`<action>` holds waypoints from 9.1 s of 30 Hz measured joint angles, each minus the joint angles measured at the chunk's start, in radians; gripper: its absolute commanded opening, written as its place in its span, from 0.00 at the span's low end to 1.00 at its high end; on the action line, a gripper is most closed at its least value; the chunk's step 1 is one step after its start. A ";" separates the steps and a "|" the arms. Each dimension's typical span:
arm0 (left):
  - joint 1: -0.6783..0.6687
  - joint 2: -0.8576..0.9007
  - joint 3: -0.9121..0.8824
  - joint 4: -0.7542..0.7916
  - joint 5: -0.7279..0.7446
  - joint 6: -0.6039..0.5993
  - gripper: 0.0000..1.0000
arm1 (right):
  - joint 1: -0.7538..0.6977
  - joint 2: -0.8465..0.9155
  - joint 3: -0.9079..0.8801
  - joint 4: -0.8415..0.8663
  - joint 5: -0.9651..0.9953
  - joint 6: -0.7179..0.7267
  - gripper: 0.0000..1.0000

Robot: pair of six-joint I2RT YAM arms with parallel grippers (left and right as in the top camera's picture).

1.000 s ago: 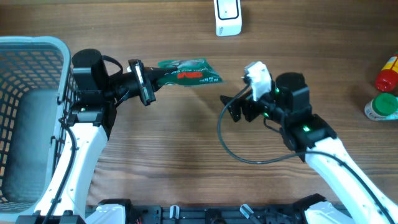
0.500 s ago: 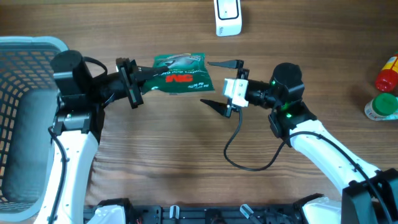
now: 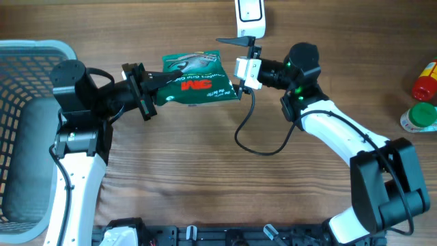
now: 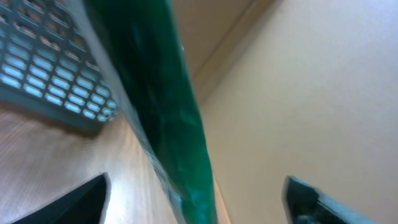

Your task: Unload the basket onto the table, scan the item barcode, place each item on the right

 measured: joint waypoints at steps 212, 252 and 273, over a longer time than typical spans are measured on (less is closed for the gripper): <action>-0.471 -0.593 0.021 -1.096 -1.313 1.156 1.00 | -0.342 -1.716 -1.001 -0.776 0.904 0.695 1.00; 0.008 -1.156 -0.906 -0.097 -1.192 1.942 1.00 | -0.343 -1.717 -1.000 -0.776 0.904 0.695 1.00; 0.038 -1.159 -0.907 -0.097 -1.192 1.945 1.00 | -0.343 -1.717 -1.000 -0.776 0.904 0.695 1.00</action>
